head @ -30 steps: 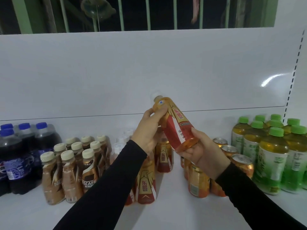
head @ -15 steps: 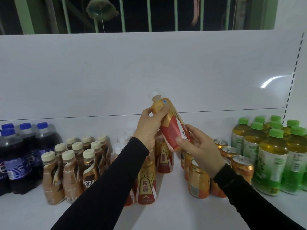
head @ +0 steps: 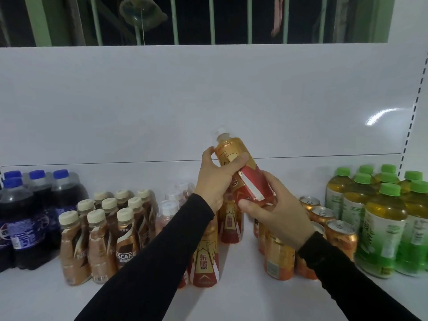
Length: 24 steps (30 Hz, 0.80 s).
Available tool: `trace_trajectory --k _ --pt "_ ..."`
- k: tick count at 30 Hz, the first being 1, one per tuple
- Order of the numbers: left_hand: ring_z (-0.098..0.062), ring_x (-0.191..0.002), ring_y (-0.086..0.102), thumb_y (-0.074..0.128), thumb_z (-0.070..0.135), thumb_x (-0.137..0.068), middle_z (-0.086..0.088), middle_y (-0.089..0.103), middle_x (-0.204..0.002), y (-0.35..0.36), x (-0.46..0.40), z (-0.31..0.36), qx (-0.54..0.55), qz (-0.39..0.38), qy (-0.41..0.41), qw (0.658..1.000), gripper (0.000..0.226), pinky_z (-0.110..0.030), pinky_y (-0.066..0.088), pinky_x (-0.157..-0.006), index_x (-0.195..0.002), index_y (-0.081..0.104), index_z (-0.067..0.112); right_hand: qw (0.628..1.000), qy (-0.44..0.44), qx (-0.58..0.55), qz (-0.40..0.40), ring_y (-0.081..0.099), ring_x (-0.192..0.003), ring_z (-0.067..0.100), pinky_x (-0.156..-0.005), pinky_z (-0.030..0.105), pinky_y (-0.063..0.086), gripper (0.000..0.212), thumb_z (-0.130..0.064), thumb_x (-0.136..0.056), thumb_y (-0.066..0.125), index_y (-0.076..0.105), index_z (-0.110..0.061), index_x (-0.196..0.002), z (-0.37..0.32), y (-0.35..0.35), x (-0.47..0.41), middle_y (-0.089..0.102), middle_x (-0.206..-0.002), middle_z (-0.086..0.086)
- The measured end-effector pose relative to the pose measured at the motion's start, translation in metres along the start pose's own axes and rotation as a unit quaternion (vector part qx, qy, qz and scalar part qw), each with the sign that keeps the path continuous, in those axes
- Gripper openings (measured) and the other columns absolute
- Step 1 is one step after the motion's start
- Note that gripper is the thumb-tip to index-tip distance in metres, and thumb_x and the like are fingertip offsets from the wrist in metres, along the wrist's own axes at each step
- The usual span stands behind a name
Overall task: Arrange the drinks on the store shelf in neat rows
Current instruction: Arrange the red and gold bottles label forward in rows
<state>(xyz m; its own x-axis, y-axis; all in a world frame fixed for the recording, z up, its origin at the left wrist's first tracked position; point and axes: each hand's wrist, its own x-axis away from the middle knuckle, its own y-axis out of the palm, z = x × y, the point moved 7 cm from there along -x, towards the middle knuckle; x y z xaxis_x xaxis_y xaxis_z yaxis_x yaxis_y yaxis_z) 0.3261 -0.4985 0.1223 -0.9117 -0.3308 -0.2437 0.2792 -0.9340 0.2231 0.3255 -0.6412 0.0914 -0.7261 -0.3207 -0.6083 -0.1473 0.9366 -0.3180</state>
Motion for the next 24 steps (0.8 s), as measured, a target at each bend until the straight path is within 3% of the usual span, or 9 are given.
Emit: trace_trajectory --k 2,5,8,13,19,22,24 --pt "-0.015 -0.071 0.075 0.077 0.036 -0.086 -0.006 0.071 -0.107 0.001 0.000 0.001 -0.017 0.001 0.003 1.000 0.077 -0.028 0.057 -0.053 -0.148 0.032 0.033 0.999 -0.006 -0.004 0.031 0.065 -0.095 -0.005 -0.074 0.017 0.056 0.039 -0.040 -0.083 0.072 0.046 -0.053 -0.109 0.005 -0.002 0.001 0.063 -0.100 -0.033" --pt "-0.007 -0.063 0.072 0.065 0.040 -0.095 0.001 0.074 -0.088 -0.001 -0.003 0.002 -0.023 -0.003 0.001 1.000 0.055 -0.025 0.056 -0.054 -0.143 0.041 0.031 0.978 0.082 -0.188 0.033 0.071 -0.095 0.010 -0.073 0.026 0.059 0.030 -0.025 -0.090 0.066 0.056 -0.037 -0.116 0.020 -0.003 -0.001 0.071 -0.103 -0.009" --pt "-0.009 -0.071 0.074 0.064 0.040 -0.096 0.005 0.076 -0.079 -0.002 -0.004 0.002 -0.040 -0.016 0.002 0.999 0.054 -0.027 0.060 -0.066 -0.144 0.042 0.031 0.922 0.176 -0.345 0.014 0.072 -0.098 0.024 -0.077 0.034 0.061 0.044 -0.030 -0.089 0.061 0.055 -0.013 -0.128 0.032 0.003 -0.002 0.074 -0.106 0.008" --pt "-0.015 -0.071 0.075 0.071 0.038 -0.091 -0.002 0.075 -0.091 0.008 0.000 -0.006 -0.057 -0.051 -0.024 0.997 0.067 -0.036 0.063 -0.068 -0.146 0.035 0.030 0.887 0.210 -0.411 0.013 0.070 -0.105 0.032 -0.090 0.044 0.057 0.057 -0.039 -0.081 0.063 0.053 -0.011 -0.130 0.035 0.009 -0.002 0.069 -0.119 0.017" --pt "-0.020 -0.076 0.075 0.075 0.035 -0.088 -0.006 0.076 -0.096 0.006 -0.005 -0.002 -0.054 -0.042 -0.031 0.997 0.062 -0.042 0.063 -0.070 -0.139 0.042 0.026 0.929 0.155 -0.335 -0.031 0.070 -0.104 0.025 -0.083 0.036 0.060 0.053 -0.046 -0.089 0.054 0.052 -0.017 -0.133 0.024 0.007 -0.006 0.071 -0.116 0.009" --pt "-0.022 -0.077 0.076 0.075 0.038 -0.087 -0.006 0.077 -0.089 0.004 -0.008 0.002 -0.041 -0.027 -0.053 0.997 0.056 -0.041 0.063 -0.064 -0.133 0.050 0.020 0.984 0.040 -0.167 -0.039 0.065 -0.111 0.010 -0.086 0.027 0.057 0.069 -0.048 -0.084 0.058 0.034 -0.032 -0.146 0.007 -0.005 -0.009 0.062 -0.125 -0.006" --pt "-0.022 -0.074 0.075 0.074 0.039 -0.087 -0.007 0.077 -0.083 0.003 -0.008 0.005 -0.020 -0.030 -0.077 0.996 0.044 -0.036 0.060 -0.058 -0.120 0.059 0.015 0.997 -0.018 -0.041 -0.061 0.058 -0.116 0.005 -0.090 0.025 0.054 0.083 -0.057 -0.073 0.067 0.022 -0.050 -0.143 -0.002 -0.008 -0.011 0.051 -0.131 -0.017"
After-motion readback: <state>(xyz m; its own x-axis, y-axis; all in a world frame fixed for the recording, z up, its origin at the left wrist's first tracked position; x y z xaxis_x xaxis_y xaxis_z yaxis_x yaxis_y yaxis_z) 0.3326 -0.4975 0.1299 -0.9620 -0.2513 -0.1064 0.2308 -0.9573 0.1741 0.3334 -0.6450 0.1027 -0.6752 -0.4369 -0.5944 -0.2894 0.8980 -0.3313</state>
